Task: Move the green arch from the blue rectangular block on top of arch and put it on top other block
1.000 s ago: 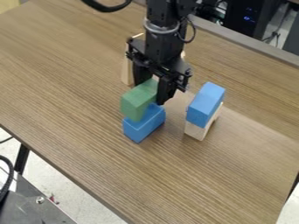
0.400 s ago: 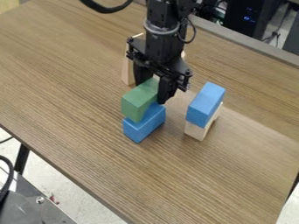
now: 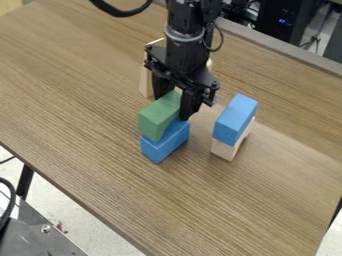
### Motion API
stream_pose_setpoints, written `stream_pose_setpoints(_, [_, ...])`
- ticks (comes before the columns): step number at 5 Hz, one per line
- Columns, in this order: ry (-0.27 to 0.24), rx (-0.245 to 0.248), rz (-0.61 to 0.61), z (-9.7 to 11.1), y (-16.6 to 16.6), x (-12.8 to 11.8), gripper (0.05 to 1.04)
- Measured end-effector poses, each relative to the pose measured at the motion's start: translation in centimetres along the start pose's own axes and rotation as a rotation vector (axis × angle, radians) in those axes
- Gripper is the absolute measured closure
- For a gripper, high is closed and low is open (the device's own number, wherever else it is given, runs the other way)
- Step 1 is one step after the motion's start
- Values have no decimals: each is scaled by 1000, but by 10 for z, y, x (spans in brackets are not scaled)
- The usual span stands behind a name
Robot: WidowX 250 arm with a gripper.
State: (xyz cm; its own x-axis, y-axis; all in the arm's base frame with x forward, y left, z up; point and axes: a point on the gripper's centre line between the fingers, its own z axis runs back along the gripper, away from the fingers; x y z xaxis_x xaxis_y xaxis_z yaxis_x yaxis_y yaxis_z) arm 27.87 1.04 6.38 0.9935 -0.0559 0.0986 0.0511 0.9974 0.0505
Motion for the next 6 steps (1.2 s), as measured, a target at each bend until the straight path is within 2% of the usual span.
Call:
stream_pose_setpoints(1, [2,12,4,-1,2,-2,500])
stream_pose_setpoints(2, [9,16,10,-2,2,-6,443])
stream_pose_setpoints(3, [26,3,18,-5,0,-11,311])
stream_pose_setpoints(4, [34,-4,22,-6,-1,-13,85])
stream_pose_setpoints(6, [-10,-26,23,9,-5,-17,83])
